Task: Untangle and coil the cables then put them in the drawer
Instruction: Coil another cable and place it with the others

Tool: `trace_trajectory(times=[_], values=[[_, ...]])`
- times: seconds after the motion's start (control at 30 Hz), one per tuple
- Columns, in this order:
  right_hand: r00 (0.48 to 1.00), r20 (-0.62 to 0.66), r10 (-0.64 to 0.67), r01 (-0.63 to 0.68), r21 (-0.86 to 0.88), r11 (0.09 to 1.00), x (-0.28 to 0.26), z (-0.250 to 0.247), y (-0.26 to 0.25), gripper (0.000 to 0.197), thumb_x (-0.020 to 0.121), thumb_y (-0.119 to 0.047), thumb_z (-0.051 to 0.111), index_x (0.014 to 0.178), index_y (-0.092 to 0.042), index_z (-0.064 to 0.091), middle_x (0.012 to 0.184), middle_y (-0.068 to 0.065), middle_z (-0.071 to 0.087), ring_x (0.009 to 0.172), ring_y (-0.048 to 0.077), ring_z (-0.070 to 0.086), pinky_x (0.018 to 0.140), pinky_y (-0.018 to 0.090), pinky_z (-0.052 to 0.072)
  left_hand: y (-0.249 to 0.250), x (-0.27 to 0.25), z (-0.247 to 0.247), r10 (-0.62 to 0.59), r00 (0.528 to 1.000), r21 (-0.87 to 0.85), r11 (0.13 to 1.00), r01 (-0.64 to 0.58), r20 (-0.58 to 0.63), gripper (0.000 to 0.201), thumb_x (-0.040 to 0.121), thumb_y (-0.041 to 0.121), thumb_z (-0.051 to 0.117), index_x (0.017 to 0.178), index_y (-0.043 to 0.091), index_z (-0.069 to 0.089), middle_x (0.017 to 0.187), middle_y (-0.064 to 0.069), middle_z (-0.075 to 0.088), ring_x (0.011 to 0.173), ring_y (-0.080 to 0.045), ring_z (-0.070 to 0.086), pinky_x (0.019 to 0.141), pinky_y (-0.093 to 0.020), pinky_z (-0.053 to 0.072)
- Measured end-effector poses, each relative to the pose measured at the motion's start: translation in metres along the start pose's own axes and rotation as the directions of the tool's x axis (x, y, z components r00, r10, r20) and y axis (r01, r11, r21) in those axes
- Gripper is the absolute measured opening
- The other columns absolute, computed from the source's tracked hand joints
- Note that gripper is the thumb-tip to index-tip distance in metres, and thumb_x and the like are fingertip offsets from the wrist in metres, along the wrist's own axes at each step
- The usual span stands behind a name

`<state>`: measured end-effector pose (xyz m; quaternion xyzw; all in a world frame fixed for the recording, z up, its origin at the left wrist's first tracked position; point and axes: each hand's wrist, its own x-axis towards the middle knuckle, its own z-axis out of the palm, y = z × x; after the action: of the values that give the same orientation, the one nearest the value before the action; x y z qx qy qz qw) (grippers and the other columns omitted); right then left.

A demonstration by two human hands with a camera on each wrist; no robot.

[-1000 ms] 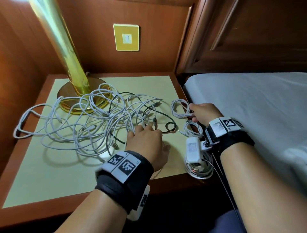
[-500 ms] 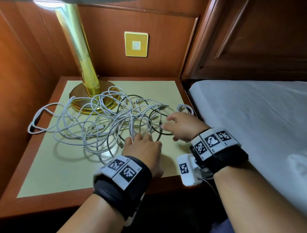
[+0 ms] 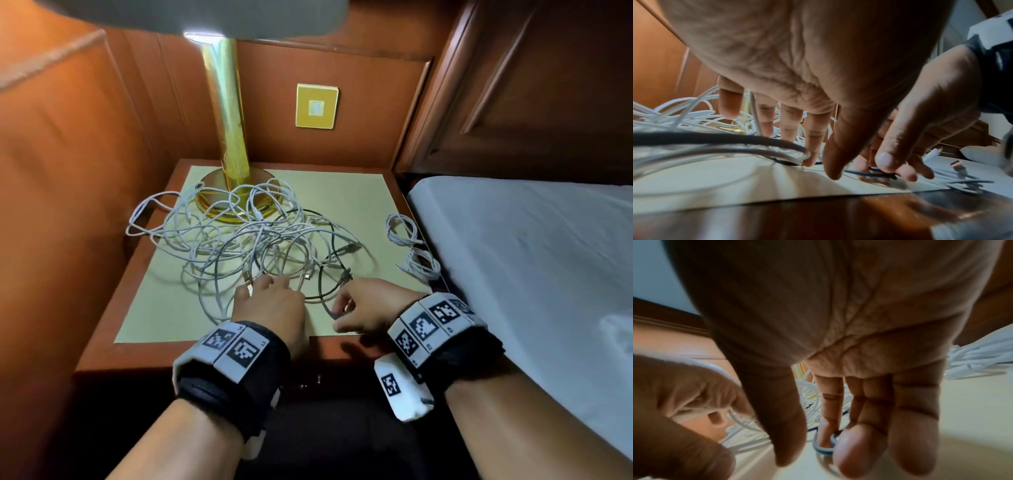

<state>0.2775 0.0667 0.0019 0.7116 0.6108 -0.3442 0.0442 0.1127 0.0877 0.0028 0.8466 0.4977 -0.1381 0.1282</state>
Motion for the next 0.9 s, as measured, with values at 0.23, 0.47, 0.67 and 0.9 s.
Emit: trace_trajectory(times=[0.23,0.47,0.67,0.9], values=[[0.946,-0.321,-0.05,0.059,0.018,0.998,-0.066,0.031,-0.008,0.019,0.095,-0.04,0.061,0.087,-0.023,0.061,0.08,-0.011,0.058,0.08,0.012,0.056,0.067,0.027,0.038,-0.009,-0.064,0.027,0.036,0.995,-0.052,0.998,-0.041,-0.089,0.038,0.093,0.033,0.057,0.13,0.023,0.056,0.165,0.004,0.013,0.153,-0.025,0.002,0.119,-0.049,0.015],[0.726,-0.688,-0.005,0.266,0.275,0.924,-0.139,0.033,-0.017,0.035,0.099,-0.042,0.054,0.076,-0.016,0.054,0.061,-0.008,0.051,0.059,0.011,0.048,0.057,0.027,0.036,-0.031,-0.095,0.05,0.034,0.998,-0.098,0.994,-0.039,-0.054,0.057,0.093,0.044,0.06,0.145,0.026,0.045,0.157,0.001,0.032,0.145,-0.027,0.028,0.116,-0.046,0.031],[0.711,-0.676,0.195,0.219,0.476,0.852,-0.144,0.037,-0.007,0.06,0.099,-0.053,0.048,0.066,-0.003,0.05,0.053,0.0,0.04,0.057,0.021,0.047,0.062,0.036,0.042,-0.038,-0.092,0.048,-0.015,0.998,-0.179,0.984,0.005,-0.056,0.044,0.088,0.04,0.066,0.129,0.029,0.057,0.13,0.004,0.055,0.128,-0.023,0.049,0.105,-0.039,0.043],[0.913,-0.406,0.047,0.042,0.209,0.977,-0.105,0.055,-0.015,0.043,0.093,-0.05,0.06,0.075,-0.01,0.06,0.076,0.003,0.064,0.075,0.019,0.059,0.069,0.033,0.044,-0.034,-0.069,0.045,-0.017,0.997,-0.188,0.982,0.002,-0.08,0.049,0.086,0.035,0.07,0.132,0.039,0.054,0.138,0.009,0.05,0.129,-0.02,0.05,0.11,-0.048,0.037]])
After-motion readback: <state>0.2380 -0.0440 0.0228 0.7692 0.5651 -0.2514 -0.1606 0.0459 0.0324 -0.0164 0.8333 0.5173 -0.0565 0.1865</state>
